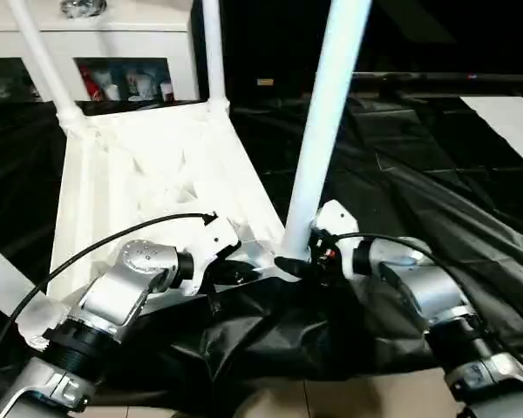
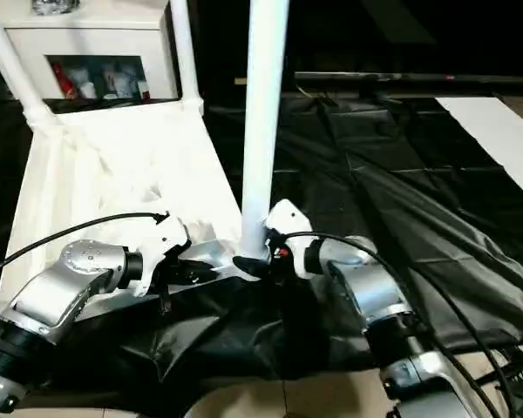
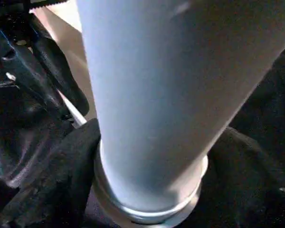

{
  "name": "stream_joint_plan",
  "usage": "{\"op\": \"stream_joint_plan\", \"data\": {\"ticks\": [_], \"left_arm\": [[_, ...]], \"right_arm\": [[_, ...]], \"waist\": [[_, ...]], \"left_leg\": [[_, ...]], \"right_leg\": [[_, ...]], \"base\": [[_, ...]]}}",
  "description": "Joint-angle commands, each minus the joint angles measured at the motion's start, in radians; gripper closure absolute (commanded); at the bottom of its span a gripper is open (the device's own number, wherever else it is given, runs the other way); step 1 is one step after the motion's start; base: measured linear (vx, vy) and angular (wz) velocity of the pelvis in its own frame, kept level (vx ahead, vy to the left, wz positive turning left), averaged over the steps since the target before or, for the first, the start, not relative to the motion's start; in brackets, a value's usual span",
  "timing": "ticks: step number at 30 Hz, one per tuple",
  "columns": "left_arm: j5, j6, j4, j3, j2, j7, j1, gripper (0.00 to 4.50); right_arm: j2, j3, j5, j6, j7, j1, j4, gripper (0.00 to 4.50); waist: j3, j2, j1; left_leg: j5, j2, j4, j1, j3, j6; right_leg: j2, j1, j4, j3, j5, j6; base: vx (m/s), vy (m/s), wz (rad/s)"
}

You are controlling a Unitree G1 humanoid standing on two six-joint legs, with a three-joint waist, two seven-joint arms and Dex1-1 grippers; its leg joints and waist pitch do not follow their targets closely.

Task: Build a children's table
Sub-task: Rotate leg to tighten

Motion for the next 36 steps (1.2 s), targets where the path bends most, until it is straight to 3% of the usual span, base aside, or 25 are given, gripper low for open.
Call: {"op": "stream_joint_plan", "data": {"ticks": [1, 7, 13, 14, 19, 21, 23, 26, 29, 34, 36], "left_arm": [[-0.008, -0.004, -0.001, 0.012, 0.004, -0.012, 0.001, 4.50], [-0.011, 0.013, 0.003, 0.035, -0.013, 0.021, -0.004, 4.50], [0.015, 0.059, 0.065, 0.086, -0.140, 0.225, -0.076, 4.50], [0.025, 0.067, 0.100, 0.100, -0.189, 0.294, -0.108, 4.50], [0.059, 0.053, 0.175, 0.104, -0.269, 0.409, -0.166, 4.50], [0.093, 0.008, 0.219, 0.082, -0.310, 0.444, -0.195, 4.50], [0.097, -0.014, 0.218, 0.069, -0.317, 0.423, -0.197, 4.50], [0.093, -0.026, 0.209, 0.063, -0.316, 0.397, -0.193, 4.50], [0.074, -0.046, 0.174, 0.052, -0.285, 0.314, -0.166, 4.50], [0.048, -0.076, 0.132, 0.046, -0.214, 0.176, -0.120, 4.50], [0.038, -0.082, 0.118, 0.045, -0.187, 0.131, -0.109, 4.50]], "right_arm": [[0.001, 0.001, -0.014, -0.022, -0.010, -0.033, 0.034, 1.13], [0.035, -0.029, 0.011, -0.032, -0.038, -0.038, 0.072, 1.66], [0.155, -0.100, 0.013, -0.038, -0.267, -0.052, 0.176, 1.73], [0.201, -0.114, 0.003, -0.038, -0.365, -0.068, 0.224, 1.74], [0.285, -0.128, -0.022, -0.062, -0.518, -0.123, 0.325, 1.75], [0.345, -0.114, -0.052, -0.109, -0.575, -0.172, 0.380, 1.75], [0.359, -0.111, -0.045, -0.128, -0.538, -0.180, 0.389, 1.75], [0.364, -0.121, -0.027, -0.134, -0.502, -0.181, 0.391, 1.05], [0.343, -0.134, -0.009, -0.149, -0.449, -0.183, 0.380, 0.92], [0.245, -0.080, -0.035, -0.176, -0.280, -0.163, 0.324, 0.51], [0.207, -0.064, -0.037, -0.181, -0.216, -0.149, 0.293, 0.39]], "waist": [[-0.063, 0.002, 0.004], [-0.064, 0.002, -0.001], [-0.066, 0.002, -0.008], [-0.067, 0.001, -0.009], [-0.070, 0.005, -0.009], [-0.070, 0.006, -0.011], [-0.070, 0.005, -0.009], [-0.069, 0.004, -0.006], [-0.067, 0.003, -0.006], [-0.066, 0.010, -0.009], [-0.065, 0.007, -0.006]], "left_leg": [[-0.155, 0.036, -0.066, 0.006, -0.012, 0.020], [-0.141, 0.036, -0.066, 0.005, -0.012, 0.026], [-0.134, 0.034, -0.066, 0.006, -0.012, 0.009], [-0.120, 0.033, -0.065, 0.002, -0.012, 0.014], [-0.104, 0.031, -0.063, 0.003, -0.011, 0.020], [-0.114, 0.031, -0.063, 0.005, -0.011, 0.014], [-0.114, 0.032, -0.063, 0.003, -0.012, 0.017], [-0.105, 0.034, -0.064, 0.002, -0.011, 0.039], [-0.127, 0.034, -0.065, 0.001, -0.012, 0.042], [-0.132, 0.038, -0.065, 0.003, -0.011, 0.048], [-0.137, 0.040, -0.065, 0.004, -0.010, 0.050]], "right_leg": [[-0.082, 0.048, -0.088, 0.055, -0.137, -0.212], [-0.081, 0.048, -0.086, 0.056, -0.109, -0.221], [-0.082, 0.049, -0.087, 0.055, -0.105, -0.229], [-0.082, 0.052, -0.084, 0.055, -0.083, -0.228], [-0.082, 0.051, -0.084, 0.055, -0.045, -0.235], [-0.083, 0.050, -0.087, 0.055, -0.057, -0.237], [-0.086, 0.053, -0.084, 0.055, -0.050, -0.234], [-0.085, 0.053, -0.081, 0.055, -0.016, -0.235], [-0.088, 0.054, -0.086, 0.055, -0.055, -0.232], [-0.087, 0.050, -0.086, 0.055, -0.067, -0.240], [-0.086, 0.049, -0.086, 0.056, -0.062, -0.241]], "base": [[0.000, 0.000, 0.00], [0.000, 0.000, 0.00], [0.000, 0.000, 0.00], [0.000, 0.000, 0.00], [0.000, 0.000, 0.00], [0.000, 0.000, 0.00], [0.000, 0.000, 0.00], [0.000, 0.000, 0.00], [0.000, 0.000, 0.00], [0.000, 0.000, 0.00], [0.000, 0.000, 0.00]]}}
